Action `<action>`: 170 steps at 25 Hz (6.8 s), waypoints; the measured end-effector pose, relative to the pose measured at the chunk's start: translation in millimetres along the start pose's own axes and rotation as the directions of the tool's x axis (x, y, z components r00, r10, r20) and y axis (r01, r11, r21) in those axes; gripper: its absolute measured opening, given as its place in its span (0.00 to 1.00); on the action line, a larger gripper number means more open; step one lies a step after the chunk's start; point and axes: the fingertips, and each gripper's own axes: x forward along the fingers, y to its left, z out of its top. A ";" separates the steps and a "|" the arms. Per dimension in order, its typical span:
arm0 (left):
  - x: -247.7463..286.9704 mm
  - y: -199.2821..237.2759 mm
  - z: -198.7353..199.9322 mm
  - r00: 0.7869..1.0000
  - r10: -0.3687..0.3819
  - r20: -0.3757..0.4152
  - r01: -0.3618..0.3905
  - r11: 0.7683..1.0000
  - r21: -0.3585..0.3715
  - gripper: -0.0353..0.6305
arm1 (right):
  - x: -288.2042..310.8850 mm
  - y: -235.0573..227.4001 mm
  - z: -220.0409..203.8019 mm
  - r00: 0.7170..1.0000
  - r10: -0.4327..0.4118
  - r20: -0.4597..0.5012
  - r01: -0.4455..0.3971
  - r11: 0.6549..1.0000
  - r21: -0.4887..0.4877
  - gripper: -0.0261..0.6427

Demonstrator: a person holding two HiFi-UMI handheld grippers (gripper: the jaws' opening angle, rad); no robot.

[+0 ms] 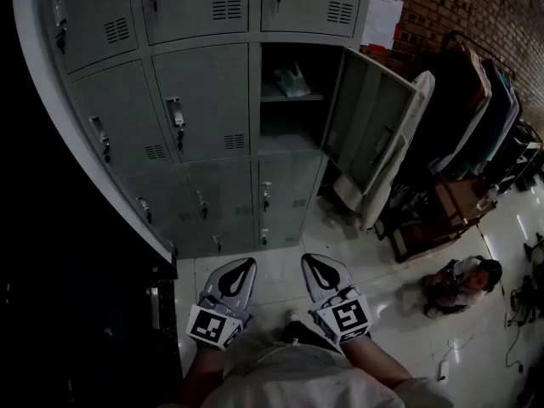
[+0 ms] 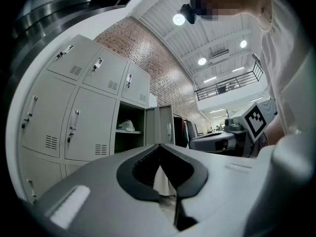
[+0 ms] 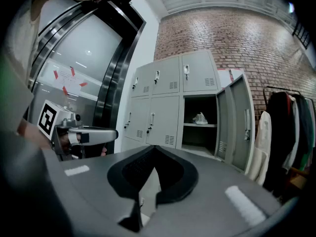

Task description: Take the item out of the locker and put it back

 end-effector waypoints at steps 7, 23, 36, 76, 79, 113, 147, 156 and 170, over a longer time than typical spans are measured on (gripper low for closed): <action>31.2 22.0 -6.4 1.000 0.010 0.009 -0.010 1.000 0.012 0.05 | 29.6 -21.0 -6.4 1.000 0.010 0.026 -0.010 1.000 -0.009 0.04; 229.8 137.3 -0.6 0.998 0.064 0.028 -0.066 0.992 0.104 0.05 | 205.0 -195.3 19.1 0.993 0.054 0.101 -0.053 0.999 -0.013 0.04; 283.7 186.6 0.6 1.000 0.025 0.016 -0.027 0.990 0.138 0.05 | 284.3 -252.7 46.2 0.993 -0.029 0.113 0.027 0.999 0.020 0.03; 295.7 231.4 -7.9 1.000 -0.009 0.005 0.009 0.993 0.121 0.05 | 336.3 -299.6 124.4 0.965 -0.113 0.236 0.143 0.983 -0.113 0.06; 289.5 228.9 -6.2 1.000 -0.011 0.004 0.010 0.994 0.110 0.05 | 303.2 -282.7 102.9 0.967 -0.111 0.231 0.135 0.986 -0.093 0.06; 152.6 67.7 -10.1 1.000 -0.007 -0.014 0.008 0.995 0.101 0.05 | 88.3 -150.1 -13.3 0.999 -0.046 0.022 0.045 0.998 0.040 0.06; 78.7 -24.0 2.9 0.993 0.115 -0.020 -0.112 0.987 0.116 0.05 | -10.4 -107.9 -11.4 0.997 0.058 0.058 -0.061 0.996 0.057 0.06; 107.4 21.4 -7.4 0.987 0.156 -0.029 -0.153 0.983 0.098 0.05 | 34.5 -140.0 -21.3 0.999 0.040 0.032 -0.042 0.996 0.082 0.06; 197.1 147.8 -7.8 1.000 0.018 -0.010 -0.017 0.993 0.120 0.05 | 182.4 -182.3 2.7 0.993 -0.087 0.082 0.079 0.991 0.105 0.06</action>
